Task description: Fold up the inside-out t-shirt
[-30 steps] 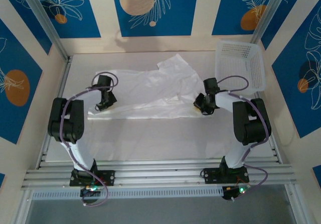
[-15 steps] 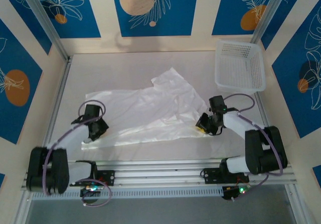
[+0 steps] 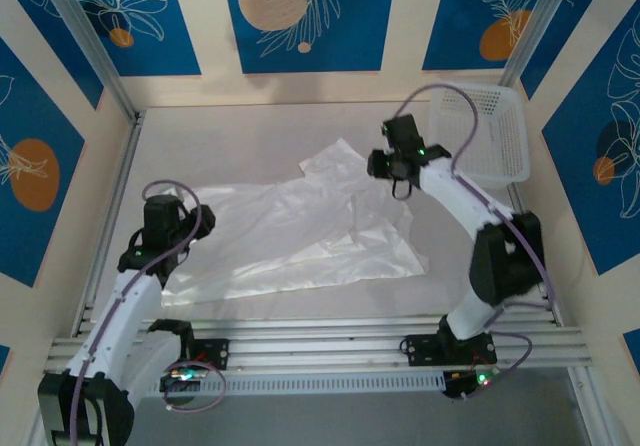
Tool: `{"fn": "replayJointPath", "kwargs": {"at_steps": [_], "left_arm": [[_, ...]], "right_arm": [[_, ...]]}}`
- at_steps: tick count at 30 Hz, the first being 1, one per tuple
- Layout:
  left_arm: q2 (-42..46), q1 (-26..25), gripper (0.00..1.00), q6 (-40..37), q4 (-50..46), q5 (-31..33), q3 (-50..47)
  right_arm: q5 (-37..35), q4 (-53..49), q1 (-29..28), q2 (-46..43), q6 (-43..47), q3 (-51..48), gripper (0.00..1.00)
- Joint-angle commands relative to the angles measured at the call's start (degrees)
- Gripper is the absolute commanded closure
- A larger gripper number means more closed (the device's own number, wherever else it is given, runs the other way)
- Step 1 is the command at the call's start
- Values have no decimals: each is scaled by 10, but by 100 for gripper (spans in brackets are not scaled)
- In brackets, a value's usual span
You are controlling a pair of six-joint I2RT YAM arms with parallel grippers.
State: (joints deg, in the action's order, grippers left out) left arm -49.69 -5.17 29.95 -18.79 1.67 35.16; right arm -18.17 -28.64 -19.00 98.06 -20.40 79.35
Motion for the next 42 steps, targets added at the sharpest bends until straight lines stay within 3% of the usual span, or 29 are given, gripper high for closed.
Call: {"fn": "replayJointPath", "kwargs": {"at_steps": [1,3,8,12,17,21,23,26,27,30,33,37,42], "left_arm": [[-19,-5,47,-68,19,17,34],[-23,-4,46,-79,22,16,42],[-38,-3,45,-80,27,5,49],[-49,-3,43,-77,30,-1,44],[-60,-2,42,-83,25,-10,43],[-68,-2,40,-81,26,-4,41],[-83,-1,38,-76,26,5,48],[-147,10,35,-45,-2,25,91],[-181,19,35,-28,-28,28,123],[-285,50,37,21,-107,62,221],[-369,89,40,37,-117,41,284],[-471,137,43,31,-118,-16,355],[-590,160,43,-7,-167,0,467]], "right_arm": [[-84,-60,11,125,97,103,65],[-87,-99,21,190,111,177,61],[-17,-175,40,304,116,305,56],[55,-201,38,348,102,337,55],[67,-213,29,374,88,336,55],[66,-216,31,391,81,341,60],[61,-224,32,397,78,354,74],[45,-233,32,385,81,373,97],[44,-237,32,376,83,379,100],[51,-229,31,333,87,371,100],[65,-204,32,295,88,334,100],[77,-177,40,271,80,278,100],[108,-139,47,251,67,223,100]]}}
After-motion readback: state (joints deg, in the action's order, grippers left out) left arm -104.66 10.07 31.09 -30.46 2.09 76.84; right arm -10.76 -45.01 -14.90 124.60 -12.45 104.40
